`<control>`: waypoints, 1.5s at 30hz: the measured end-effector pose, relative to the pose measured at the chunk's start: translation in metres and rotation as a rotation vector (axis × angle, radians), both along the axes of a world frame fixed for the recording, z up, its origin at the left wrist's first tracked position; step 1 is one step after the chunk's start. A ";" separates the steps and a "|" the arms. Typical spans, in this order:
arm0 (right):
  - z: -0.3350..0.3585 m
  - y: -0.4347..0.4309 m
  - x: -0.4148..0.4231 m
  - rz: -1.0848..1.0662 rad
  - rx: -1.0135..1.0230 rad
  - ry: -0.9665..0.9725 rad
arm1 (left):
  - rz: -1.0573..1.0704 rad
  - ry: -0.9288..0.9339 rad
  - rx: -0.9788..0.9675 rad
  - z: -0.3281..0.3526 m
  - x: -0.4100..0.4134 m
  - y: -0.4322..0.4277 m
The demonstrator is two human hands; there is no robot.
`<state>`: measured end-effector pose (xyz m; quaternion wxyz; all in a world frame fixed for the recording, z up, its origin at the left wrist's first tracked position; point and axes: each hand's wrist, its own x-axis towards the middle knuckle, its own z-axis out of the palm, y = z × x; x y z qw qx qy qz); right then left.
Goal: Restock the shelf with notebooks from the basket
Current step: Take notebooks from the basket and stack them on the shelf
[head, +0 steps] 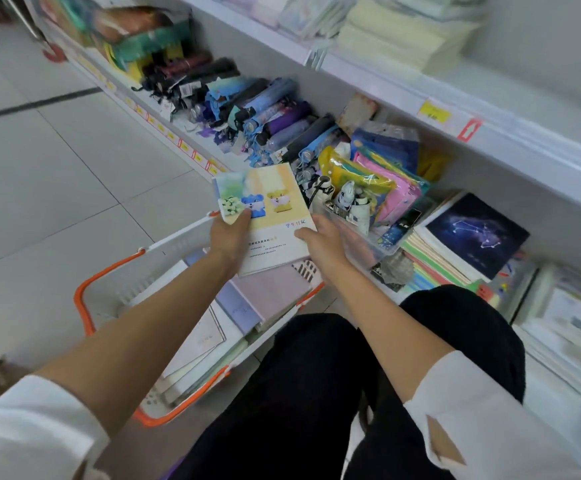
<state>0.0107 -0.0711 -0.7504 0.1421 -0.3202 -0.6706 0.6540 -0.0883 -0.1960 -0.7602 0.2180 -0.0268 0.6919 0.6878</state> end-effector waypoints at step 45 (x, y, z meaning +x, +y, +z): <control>0.248 0.425 0.349 -0.868 0.755 -0.187 | -0.878 0.754 0.128 0.263 0.239 0.530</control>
